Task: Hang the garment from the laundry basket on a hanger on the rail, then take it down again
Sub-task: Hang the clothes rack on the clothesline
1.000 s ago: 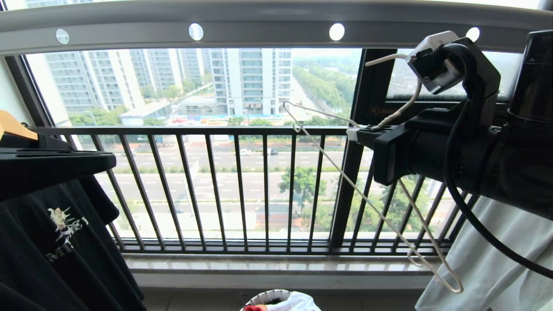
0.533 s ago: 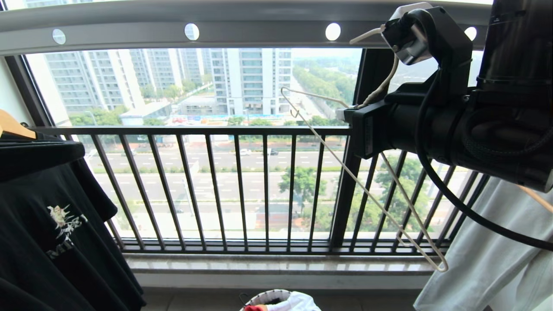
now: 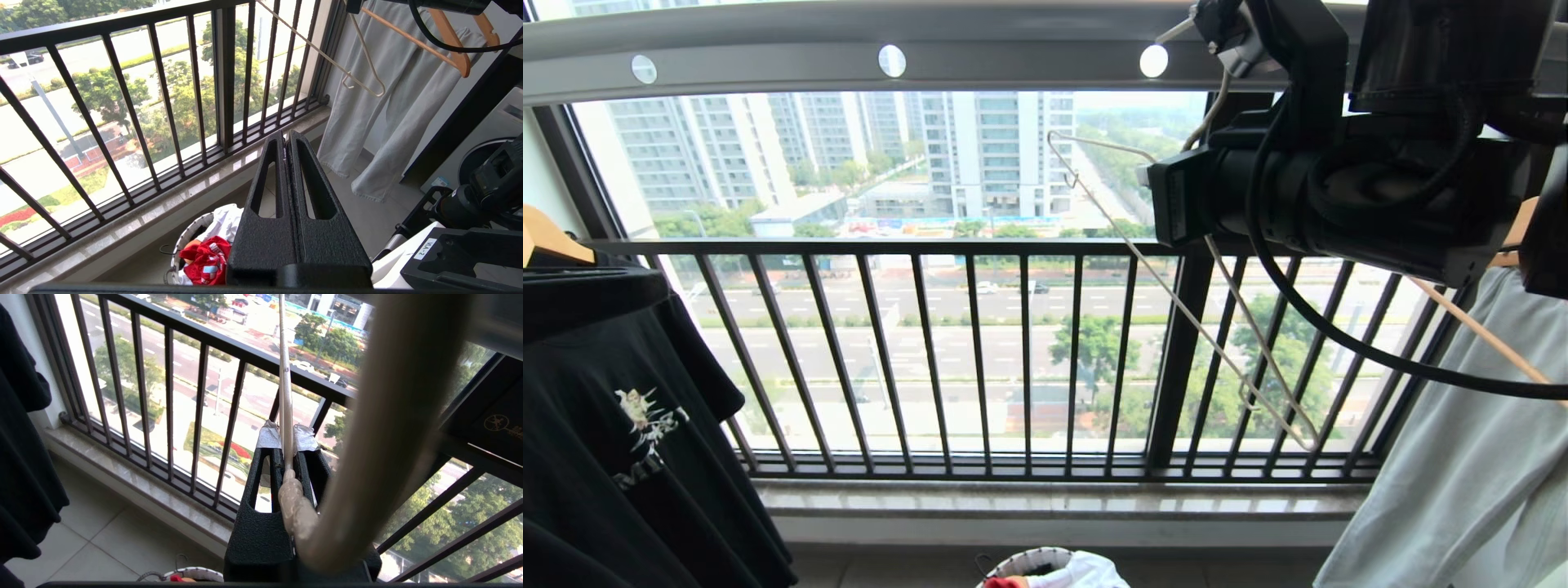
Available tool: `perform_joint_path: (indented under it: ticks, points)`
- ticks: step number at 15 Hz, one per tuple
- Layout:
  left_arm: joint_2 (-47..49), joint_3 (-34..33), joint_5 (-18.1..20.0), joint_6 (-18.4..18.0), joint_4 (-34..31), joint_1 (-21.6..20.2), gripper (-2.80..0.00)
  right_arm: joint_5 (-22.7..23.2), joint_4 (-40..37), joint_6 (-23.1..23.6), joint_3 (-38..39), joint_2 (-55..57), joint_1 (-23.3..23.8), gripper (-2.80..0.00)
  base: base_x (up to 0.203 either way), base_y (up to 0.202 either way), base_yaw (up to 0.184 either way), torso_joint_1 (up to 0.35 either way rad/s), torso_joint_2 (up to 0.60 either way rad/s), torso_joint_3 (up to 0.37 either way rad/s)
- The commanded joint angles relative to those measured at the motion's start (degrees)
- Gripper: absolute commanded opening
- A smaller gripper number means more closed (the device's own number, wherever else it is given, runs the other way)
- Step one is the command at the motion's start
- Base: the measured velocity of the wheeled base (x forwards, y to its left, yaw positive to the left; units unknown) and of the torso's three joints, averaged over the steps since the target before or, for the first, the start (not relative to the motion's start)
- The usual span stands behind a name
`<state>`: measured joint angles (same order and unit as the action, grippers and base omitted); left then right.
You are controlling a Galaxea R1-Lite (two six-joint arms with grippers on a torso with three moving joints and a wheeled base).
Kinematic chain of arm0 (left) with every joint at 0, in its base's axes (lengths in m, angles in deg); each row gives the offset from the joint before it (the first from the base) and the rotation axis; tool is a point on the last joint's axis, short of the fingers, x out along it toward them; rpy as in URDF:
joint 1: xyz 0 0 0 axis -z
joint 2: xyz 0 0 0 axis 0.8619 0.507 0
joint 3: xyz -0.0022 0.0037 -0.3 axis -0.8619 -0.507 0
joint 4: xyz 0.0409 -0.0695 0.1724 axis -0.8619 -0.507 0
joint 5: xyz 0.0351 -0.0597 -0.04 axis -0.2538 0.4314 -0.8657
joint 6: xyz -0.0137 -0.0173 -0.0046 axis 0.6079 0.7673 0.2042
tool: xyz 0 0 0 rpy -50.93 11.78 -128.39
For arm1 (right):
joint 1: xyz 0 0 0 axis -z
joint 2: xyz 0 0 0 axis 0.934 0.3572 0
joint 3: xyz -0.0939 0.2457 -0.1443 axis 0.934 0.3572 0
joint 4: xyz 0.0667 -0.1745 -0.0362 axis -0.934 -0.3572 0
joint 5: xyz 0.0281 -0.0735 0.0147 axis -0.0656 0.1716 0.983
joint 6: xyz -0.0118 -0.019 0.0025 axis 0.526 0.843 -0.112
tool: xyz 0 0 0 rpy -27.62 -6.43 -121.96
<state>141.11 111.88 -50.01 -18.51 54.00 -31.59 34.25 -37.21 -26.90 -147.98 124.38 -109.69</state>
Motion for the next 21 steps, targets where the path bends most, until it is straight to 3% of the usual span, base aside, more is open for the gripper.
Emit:
perform_joint_path:
  ticks: [1, 12, 18, 21]
  points:
    - [-0.23, -0.02, 0.08, -0.03, -0.06, 0.01, -2.8, -0.03, -1.33, 0.09, -2.33, 2.64, 1.83, -2.8, 0.0, 0.0, 0.0, 0.0, 0.0, 0.0]
    - [-0.79, -0.02, 0.08, -0.03, -0.06, 0.01, -2.8, -0.12, -6.06, 2.27, -12.44, 9.14, 6.23, -2.8, 0.0, 0.0, 0.0, 0.0, 0.0, 0.0]
    - [-1.14, 0.11, 0.06, -0.03, 0.03, 0.01, -2.8, -0.93, -6.25, 4.12, -13.5, 9.87, 7.65, -2.8, 0.0, 0.0, 0.0, 0.0, 0.0, 0.0]
    - [-1.58, 0.23, 0.03, -0.03, 0.03, 0.01, -2.8, -1.78, -10.54, 6.21, -15.66, 11.45, 7.36, -2.8, 0.0, 0.0, 0.0, 0.0, 0.0, 0.0]
